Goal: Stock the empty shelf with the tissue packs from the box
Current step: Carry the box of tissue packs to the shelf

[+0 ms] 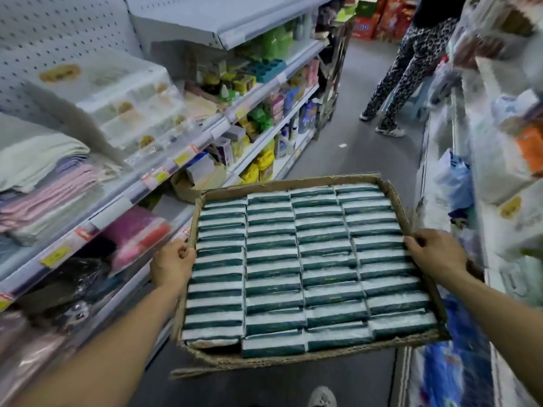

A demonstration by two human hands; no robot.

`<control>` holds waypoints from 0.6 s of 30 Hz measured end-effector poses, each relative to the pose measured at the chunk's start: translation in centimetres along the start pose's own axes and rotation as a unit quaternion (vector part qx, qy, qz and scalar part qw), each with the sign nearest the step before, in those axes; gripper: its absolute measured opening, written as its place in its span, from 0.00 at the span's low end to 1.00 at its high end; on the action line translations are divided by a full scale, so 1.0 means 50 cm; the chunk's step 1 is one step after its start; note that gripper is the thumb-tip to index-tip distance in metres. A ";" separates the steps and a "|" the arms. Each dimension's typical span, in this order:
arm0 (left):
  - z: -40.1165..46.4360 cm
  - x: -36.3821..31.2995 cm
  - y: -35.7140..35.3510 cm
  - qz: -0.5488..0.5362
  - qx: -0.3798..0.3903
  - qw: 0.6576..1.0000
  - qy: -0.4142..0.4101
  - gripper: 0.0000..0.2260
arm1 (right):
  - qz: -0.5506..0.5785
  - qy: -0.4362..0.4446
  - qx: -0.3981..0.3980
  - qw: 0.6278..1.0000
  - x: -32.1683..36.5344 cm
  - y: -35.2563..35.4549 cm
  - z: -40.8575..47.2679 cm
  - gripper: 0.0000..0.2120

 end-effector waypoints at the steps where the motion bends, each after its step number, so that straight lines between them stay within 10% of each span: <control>1: 0.001 -0.008 -0.017 0.000 -0.015 1.000 0.019 0.12 | -0.004 0.014 0.003 1.000 0.003 0.001 0.046 0.14; 18: 0.121 -0.043 -0.247 0.025 -0.149 0.965 0.215 0.09 | -0.018 0.226 0.072 0.971 0.237 -0.197 0.664 0.10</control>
Point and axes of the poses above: each hand's wrist, its own z-axis towards the middle knuckle, its own y-axis out of the back of the hand, x = y × z, the point moved 7 cm from there along z, towards the middle knuckle, and after that the axes turned 3 degrees about -z, right-handed, at the moved point
